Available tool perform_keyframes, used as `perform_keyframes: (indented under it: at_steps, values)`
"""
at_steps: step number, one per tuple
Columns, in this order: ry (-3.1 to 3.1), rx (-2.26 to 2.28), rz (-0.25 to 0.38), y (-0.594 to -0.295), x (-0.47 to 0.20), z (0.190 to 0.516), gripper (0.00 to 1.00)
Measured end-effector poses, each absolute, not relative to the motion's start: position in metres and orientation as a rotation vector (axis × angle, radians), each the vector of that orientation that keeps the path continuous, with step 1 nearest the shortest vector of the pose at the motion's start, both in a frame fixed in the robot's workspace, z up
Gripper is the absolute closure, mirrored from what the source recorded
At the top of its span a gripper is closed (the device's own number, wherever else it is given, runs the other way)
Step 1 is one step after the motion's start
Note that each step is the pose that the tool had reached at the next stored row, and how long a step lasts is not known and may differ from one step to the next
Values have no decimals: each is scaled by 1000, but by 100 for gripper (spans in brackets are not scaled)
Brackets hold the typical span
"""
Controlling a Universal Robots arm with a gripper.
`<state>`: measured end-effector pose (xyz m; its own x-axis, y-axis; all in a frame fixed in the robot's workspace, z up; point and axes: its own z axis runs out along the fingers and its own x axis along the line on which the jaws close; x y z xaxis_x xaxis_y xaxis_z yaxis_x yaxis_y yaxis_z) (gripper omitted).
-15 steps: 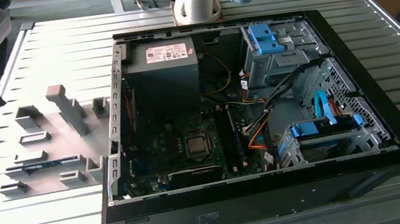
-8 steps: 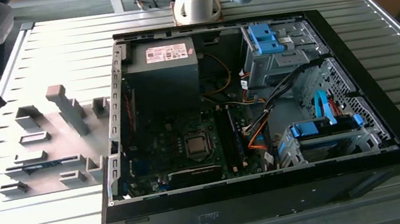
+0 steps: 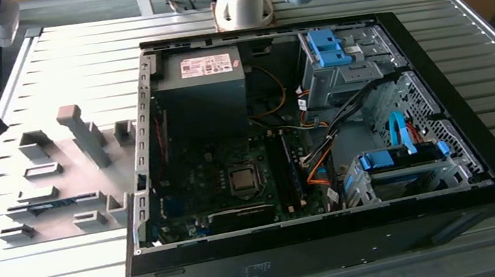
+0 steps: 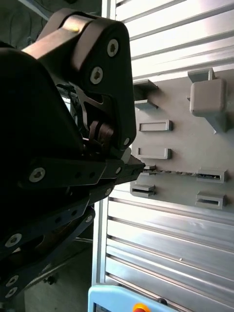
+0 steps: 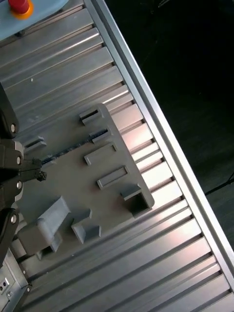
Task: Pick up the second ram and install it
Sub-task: 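Pick up the second ram and move it above second insertion slot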
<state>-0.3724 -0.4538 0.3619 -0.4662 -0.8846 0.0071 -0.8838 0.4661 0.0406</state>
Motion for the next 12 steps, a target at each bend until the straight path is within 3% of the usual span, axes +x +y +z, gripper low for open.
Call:
perform_keyframes:
  at_steps: [12]
  values:
    - [-2619, 1683, -47, -454, -372, 362, 90]
